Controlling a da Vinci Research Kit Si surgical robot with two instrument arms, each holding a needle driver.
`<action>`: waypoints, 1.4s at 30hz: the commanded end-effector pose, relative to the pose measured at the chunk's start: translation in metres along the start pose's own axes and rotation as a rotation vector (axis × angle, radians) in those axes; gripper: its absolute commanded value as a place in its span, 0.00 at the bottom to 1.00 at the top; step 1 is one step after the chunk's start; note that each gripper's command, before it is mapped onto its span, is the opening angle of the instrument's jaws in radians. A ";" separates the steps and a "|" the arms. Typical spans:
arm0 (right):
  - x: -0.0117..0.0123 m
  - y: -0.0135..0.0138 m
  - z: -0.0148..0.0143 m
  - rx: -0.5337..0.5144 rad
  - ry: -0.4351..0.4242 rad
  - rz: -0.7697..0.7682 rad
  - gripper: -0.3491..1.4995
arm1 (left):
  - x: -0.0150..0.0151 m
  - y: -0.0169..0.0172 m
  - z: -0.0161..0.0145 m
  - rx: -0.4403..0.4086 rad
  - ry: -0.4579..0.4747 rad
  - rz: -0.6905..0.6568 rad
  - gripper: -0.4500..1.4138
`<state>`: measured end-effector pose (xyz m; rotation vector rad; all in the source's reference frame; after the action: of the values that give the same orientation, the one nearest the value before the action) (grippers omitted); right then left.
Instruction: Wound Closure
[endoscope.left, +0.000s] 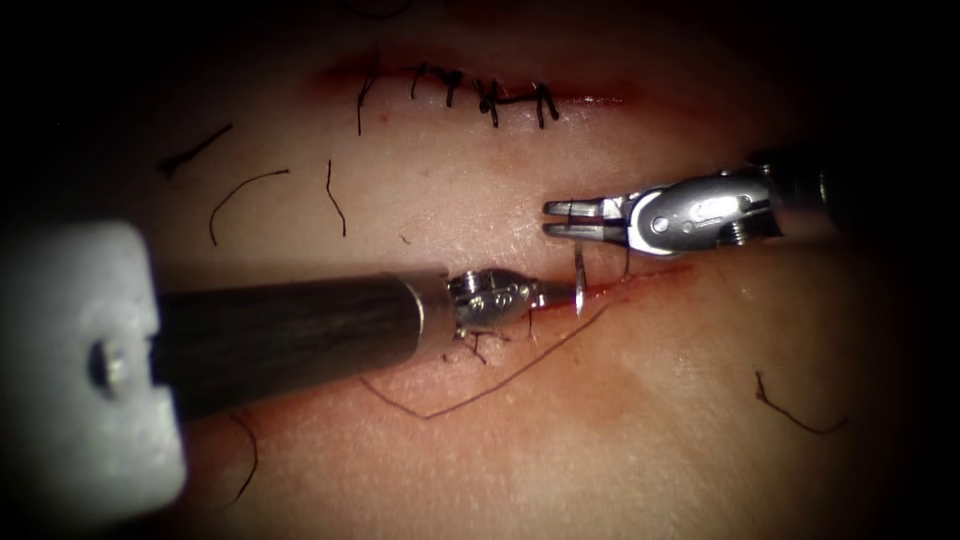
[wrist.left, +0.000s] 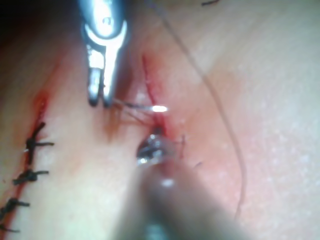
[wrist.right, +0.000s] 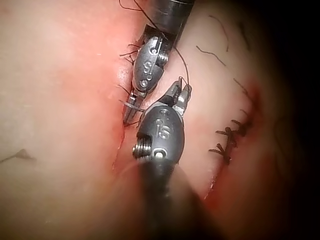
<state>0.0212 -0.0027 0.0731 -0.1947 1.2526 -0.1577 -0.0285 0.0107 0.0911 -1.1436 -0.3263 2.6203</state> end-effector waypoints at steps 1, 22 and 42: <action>-0.0005 -0.0002 0.0011 -0.001 0.002 -0.011 0.00 | -0.0002 0.0003 0.0007 -0.003 0.001 0.002 0.00; -0.0039 -0.0030 0.0014 0.041 -0.076 -0.139 0.00 | -0.0007 0.0010 -0.0002 -0.016 -0.001 0.009 0.00; -0.0028 -0.0035 0.0017 0.070 -0.072 0.087 0.00 | 0.0021 0.0011 -0.0047 0.029 -0.002 -0.018 0.13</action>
<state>0.0215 -0.0048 0.0763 -0.0818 1.1784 -0.1094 -0.0259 0.0112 0.0849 -1.1151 -0.2815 2.5972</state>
